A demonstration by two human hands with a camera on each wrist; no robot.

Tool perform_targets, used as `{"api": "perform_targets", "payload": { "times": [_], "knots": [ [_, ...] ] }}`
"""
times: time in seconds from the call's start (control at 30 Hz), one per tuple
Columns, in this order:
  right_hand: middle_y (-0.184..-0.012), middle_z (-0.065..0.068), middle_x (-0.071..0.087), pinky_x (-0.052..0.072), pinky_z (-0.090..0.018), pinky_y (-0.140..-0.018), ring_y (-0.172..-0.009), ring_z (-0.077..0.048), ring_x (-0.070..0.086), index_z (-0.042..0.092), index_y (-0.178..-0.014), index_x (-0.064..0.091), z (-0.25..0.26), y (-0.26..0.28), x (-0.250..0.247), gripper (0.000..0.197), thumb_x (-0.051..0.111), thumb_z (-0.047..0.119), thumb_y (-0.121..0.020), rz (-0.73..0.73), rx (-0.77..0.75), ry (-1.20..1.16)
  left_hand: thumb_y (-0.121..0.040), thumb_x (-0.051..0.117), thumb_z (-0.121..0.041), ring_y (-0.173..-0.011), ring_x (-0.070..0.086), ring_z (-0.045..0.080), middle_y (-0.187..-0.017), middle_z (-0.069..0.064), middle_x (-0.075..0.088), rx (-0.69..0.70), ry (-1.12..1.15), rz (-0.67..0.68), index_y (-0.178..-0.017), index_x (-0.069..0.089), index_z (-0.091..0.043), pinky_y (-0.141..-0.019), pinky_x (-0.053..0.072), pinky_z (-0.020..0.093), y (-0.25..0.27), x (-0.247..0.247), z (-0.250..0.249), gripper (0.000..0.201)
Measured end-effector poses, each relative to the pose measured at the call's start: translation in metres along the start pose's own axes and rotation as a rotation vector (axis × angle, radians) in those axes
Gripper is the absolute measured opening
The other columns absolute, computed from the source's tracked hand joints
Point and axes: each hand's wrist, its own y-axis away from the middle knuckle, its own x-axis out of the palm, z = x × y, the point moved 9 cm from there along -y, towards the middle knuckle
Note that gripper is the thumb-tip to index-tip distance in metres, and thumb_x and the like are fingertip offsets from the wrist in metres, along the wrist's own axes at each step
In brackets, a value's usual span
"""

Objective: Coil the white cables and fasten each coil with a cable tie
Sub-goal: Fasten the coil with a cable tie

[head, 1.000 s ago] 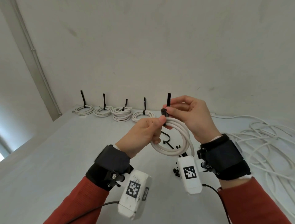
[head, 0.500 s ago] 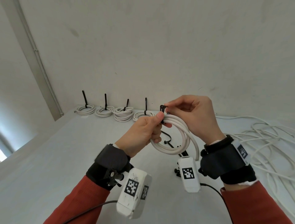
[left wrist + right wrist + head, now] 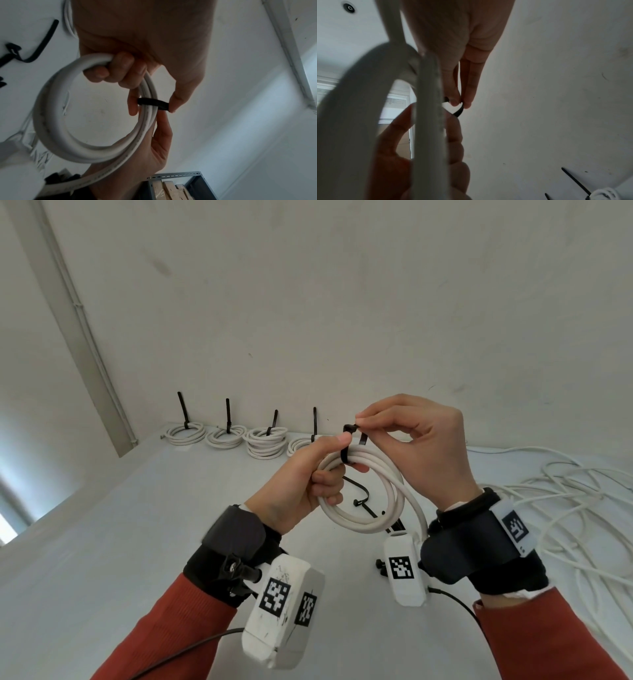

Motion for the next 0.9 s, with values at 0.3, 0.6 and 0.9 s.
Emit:
{"api": "perform_targets", "payload": {
  "times": [0.3, 0.6, 0.9],
  "knots": [
    [-0.077, -0.009, 0.07, 0.057, -0.027, -0.074, -0.077, -0.012, 0.072, 0.018, -0.081, 0.054, -0.003, 0.005, 0.008, 0.036, 0.076, -0.009, -0.073, -0.007, 0.195, -0.195, -0.071, 0.057, -0.052, -0.048, 0.011, 0.012, -0.052, -0.004, 0.01, -0.028, 0.028, -0.002, -0.066, 0.068, -0.012, -0.05, 0.031, 0.022, -0.003, -0.004, 0.009, 0.042],
    [-0.09, 0.01, 0.073, 0.047, -0.032, -0.094, -0.092, -0.007, 0.067, 0.018, -0.092, 0.059, -0.008, 0.001, 0.005, 0.017, 0.073, 0.015, -0.083, 0.11, 0.323, -0.1, -0.081, 0.057, -0.047, -0.046, 0.041, 0.002, -0.049, -0.014, 0.047, 0.38, -0.528, -0.461, -0.067, 0.069, -0.026, -0.056, 0.033, 0.022, 0.016, -0.042, -0.042, 0.028],
    [-0.052, 0.001, 0.041, 0.032, -0.014, -0.05, -0.047, -0.007, 0.035, 0.009, -0.078, 0.074, -0.012, 0.025, 0.039, 0.033, 0.058, 0.033, -0.093, 0.33, 0.788, -0.247, -0.082, 0.058, -0.053, -0.058, 0.055, -0.005, -0.062, -0.022, 0.057, 0.72, -1.034, -0.646, -0.093, 0.066, -0.019, -0.055, 0.038, 0.009, 0.035, -0.045, -0.071, 0.037]
  ]
}}
